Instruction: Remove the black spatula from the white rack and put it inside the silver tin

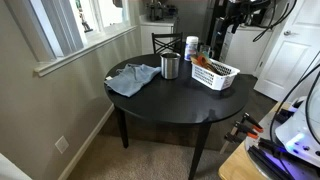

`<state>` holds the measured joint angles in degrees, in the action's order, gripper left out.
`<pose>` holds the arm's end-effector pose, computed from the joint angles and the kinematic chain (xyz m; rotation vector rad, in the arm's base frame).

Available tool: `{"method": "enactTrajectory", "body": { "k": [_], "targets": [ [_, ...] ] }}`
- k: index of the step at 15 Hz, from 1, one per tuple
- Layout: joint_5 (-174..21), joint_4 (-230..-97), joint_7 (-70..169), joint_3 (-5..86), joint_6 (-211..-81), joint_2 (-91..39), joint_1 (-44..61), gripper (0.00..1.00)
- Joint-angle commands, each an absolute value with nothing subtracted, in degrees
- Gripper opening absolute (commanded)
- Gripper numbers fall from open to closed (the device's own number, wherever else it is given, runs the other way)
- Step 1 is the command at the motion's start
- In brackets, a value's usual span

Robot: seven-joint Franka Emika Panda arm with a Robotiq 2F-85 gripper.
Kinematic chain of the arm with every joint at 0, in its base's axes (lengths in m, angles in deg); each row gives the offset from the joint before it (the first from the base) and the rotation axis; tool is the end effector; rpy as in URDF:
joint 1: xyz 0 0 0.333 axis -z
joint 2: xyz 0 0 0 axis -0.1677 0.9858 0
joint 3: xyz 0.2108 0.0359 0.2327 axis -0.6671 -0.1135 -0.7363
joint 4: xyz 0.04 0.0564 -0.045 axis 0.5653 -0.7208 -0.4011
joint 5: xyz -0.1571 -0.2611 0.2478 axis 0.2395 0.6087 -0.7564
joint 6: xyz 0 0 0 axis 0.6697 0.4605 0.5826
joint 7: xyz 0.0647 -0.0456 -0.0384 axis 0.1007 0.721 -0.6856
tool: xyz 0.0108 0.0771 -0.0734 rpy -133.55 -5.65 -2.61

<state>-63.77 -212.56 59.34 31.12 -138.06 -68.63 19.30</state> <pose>0.4235 -0.0397 0.4743 2.8585 -0.2829 0.3119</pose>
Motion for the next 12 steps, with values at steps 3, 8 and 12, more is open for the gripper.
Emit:
{"method": "enactTrajectory", "body": {
  "k": [3,8,12],
  "targets": [
    [-63.29,-212.46,59.68,32.01,-137.87,-68.58,18.34,1.00],
    [-63.94,-210.35,63.60,31.26,-137.96,-65.80,18.84,1.00],
    [-66.20,-203.07,72.87,31.74,-136.58,-57.16,19.89,1.00]
  ]
}}
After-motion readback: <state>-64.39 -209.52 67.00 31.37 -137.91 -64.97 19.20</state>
